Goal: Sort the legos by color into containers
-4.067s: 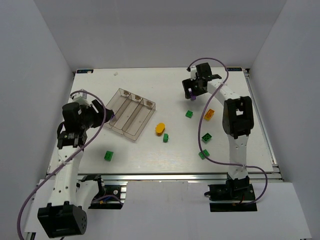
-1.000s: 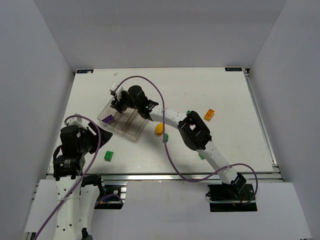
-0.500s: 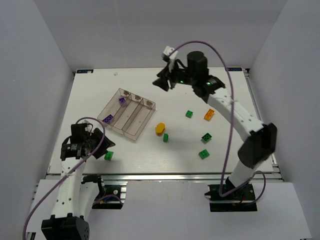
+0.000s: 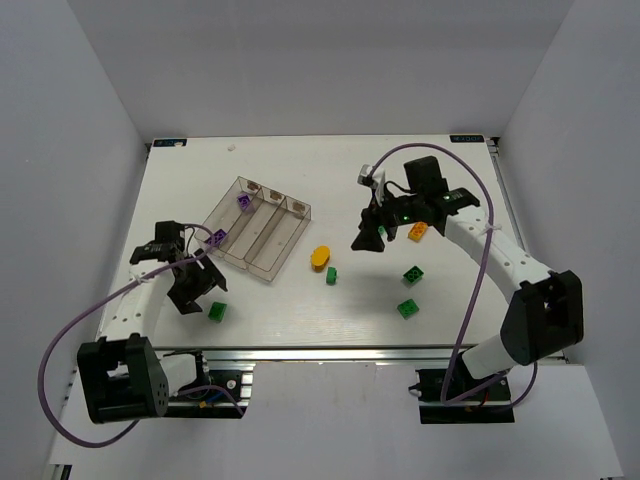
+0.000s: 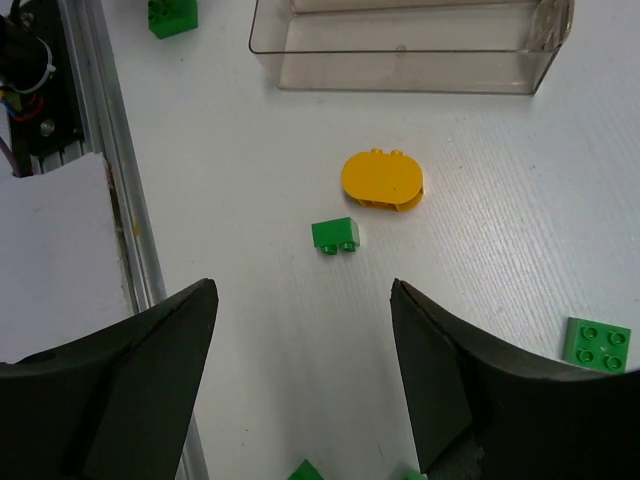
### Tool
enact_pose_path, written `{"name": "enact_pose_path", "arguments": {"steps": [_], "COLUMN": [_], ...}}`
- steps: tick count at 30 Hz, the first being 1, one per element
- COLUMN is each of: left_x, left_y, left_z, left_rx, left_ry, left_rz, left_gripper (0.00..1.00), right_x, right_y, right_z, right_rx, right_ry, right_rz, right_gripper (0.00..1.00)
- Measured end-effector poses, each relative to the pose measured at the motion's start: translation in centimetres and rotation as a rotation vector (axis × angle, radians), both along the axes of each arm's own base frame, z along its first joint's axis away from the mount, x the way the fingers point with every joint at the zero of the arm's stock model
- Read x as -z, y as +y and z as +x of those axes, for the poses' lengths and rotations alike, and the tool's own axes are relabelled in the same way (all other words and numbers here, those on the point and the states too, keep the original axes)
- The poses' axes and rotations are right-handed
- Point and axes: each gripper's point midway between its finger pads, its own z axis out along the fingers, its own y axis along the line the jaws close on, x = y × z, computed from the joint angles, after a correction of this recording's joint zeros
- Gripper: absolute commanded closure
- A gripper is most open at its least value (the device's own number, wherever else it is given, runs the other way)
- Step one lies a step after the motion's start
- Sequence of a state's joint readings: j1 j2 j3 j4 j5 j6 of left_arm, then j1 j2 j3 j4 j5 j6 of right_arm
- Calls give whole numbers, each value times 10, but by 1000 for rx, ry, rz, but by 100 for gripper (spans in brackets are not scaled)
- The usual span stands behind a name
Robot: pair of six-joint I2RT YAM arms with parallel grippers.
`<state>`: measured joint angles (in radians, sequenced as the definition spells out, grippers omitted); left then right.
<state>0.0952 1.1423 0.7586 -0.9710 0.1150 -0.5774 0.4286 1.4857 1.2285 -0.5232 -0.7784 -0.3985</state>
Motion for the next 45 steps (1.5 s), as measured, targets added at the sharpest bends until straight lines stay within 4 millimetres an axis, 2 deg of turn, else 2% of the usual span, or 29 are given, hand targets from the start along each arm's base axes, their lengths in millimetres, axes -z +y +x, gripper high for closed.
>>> {"name": "enact_pose_path", "arguments": {"steps": [5, 8, 18, 28, 36, 45], "left_x": [7, 11, 30, 37, 38, 44], "left_y": [9, 11, 6, -7, -6, -6], "left_z": [-3, -5, -9, -15, -6, -9], "left_rx": [-5, -2, 109, 234, 282, 284], "left_ry": [52, 82, 203, 244, 241, 276], "left_rz": [51, 64, 55, 41, 64, 82], "left_gripper": [16, 17, 17, 17, 18, 21], "right_x": [-23, -28, -31, -31, -26, -30], "right_y": [-7, -10, -27, -44, -56, -71], "right_z": [5, 8, 23, 36, 47, 59], "right_rx": [23, 36, 89, 144, 184, 226], "right_ry": [-51, -61, -65, -31, 6, 17], "right_rz": [52, 67, 83, 108, 124, 148], "right_gripper": [24, 24, 24, 24, 24, 24]}}
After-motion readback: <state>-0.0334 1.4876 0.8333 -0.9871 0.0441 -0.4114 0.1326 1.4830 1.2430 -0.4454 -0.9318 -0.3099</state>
